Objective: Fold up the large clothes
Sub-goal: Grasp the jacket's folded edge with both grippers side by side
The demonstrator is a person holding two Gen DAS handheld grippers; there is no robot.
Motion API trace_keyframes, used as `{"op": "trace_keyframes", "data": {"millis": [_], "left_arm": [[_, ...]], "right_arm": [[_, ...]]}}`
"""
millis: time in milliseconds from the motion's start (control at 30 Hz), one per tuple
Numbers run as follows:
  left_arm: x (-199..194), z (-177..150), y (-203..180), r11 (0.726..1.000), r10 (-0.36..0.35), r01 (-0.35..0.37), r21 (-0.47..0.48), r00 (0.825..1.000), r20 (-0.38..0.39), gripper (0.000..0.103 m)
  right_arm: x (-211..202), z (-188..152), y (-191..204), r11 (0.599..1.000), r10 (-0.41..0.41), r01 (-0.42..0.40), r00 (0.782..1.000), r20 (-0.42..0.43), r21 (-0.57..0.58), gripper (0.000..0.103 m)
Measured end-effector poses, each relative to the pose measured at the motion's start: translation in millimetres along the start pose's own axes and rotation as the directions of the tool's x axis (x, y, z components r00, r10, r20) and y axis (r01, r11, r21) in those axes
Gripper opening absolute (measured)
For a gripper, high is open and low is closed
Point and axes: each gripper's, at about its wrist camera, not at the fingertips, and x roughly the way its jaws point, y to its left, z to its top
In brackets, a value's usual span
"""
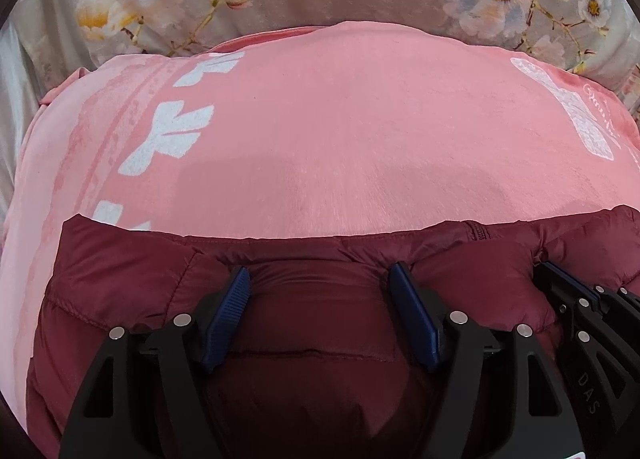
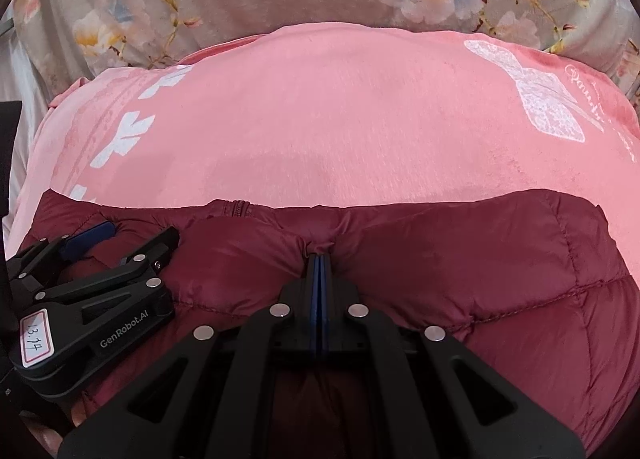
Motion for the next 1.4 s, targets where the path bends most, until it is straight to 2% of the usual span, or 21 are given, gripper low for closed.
{"op": "trace_keyframes", "data": {"millis": [200, 300, 400, 433, 533, 633, 733, 767, 800, 867, 1000, 1300, 1367, 1400], "left_arm": [[3, 1, 1, 1.000, -0.001, 0.001, -0.008, 1.000, -0.001, 0.071], [-3, 2, 10, 0.998, -0.046, 0.046, -0.035, 0.999, -0.001, 0.070], [-35, 3, 43, 0.986, -0.124, 0.126, -0.113, 0.992, 0.021, 0.068], [-50, 3, 60, 0.981, -0.128, 0.134, -0.138, 0.991, 0.050, 0.068], [-70, 2, 100, 0.983, -0.060, 0.070, -0.170, 0.996, 0.064, 0.068], [-57, -6, 134, 0.971, 0.000, 0.001, -0.240, 1.000, 0.002, 0.068], [-29, -27, 159, 0.946, 0.001, -0.026, -0.324, 0.997, -0.076, 0.070], [-24, -33, 163, 0.940, -0.011, -0.019, -0.341, 0.996, -0.084, 0.072], [-17, -42, 170, 0.926, -0.052, 0.022, -0.378, 0.996, -0.069, 0.073], [-17, -49, 173, 0.919, -0.057, 0.039, -0.393, 0.998, -0.035, 0.076], [-14, -50, 162, 0.934, -0.003, -0.006, -0.358, 1.000, -0.027, 0.078], [-13, -51, 162, 0.932, 0.011, -0.016, -0.362, 1.000, -0.016, 0.080], [-16, -49, 161, 0.934, 0.029, -0.037, -0.356, 0.999, -0.027, 0.076], [-23, -49, 158, 0.934, 0.054, -0.066, -0.350, 0.998, -0.044, 0.073]], "right_arm": [[2, 4, -3, 1.000, 0.025, -0.025, 1.000, -0.003, 0.020, 0.000], [-8, 7, -15, 0.995, 0.069, -0.069, 0.998, 0.003, 0.065, 0.000], [-54, 14, -38, 0.998, 0.004, -0.010, 0.995, 0.104, 0.063, 0.002], [-69, 16, -49, 0.998, -0.054, 0.048, 0.990, 0.128, 0.048, 0.002], [-77, 13, -86, 0.986, -0.159, 0.153, 0.983, 0.091, 0.070, 0.003], [-66, -5, -127, 0.967, -0.195, 0.191, 0.981, 0.008, 0.170, 0.003], [-59, -22, -147, 0.956, -0.177, 0.177, 0.984, -0.019, 0.235, 0.000], [-58, -26, -149, 0.956, -0.178, 0.177, 0.984, -0.018, 0.236, 0.000], [-56, -27, -149, 0.956, -0.176, 0.174, 0.984, -0.015, 0.235, 0.000], [-54, -31, -149, 0.956, -0.177, 0.174, 0.984, -0.009, 0.238, 0.000], [-51, -33, -146, 0.954, -0.200, 0.194, 0.980, 0.001, 0.229, 0.000], [-50, -34, -155, 0.950, -0.160, 0.151, 0.987, 0.012, 0.273, 0.000], [-56, -33, -149, 0.945, -0.207, 0.198, 0.978, 0.008, 0.261, 0.000], [-65, -32, -141, 0.940, -0.236, 0.225, 0.972, 0.011, 0.255, 0.005]]}}
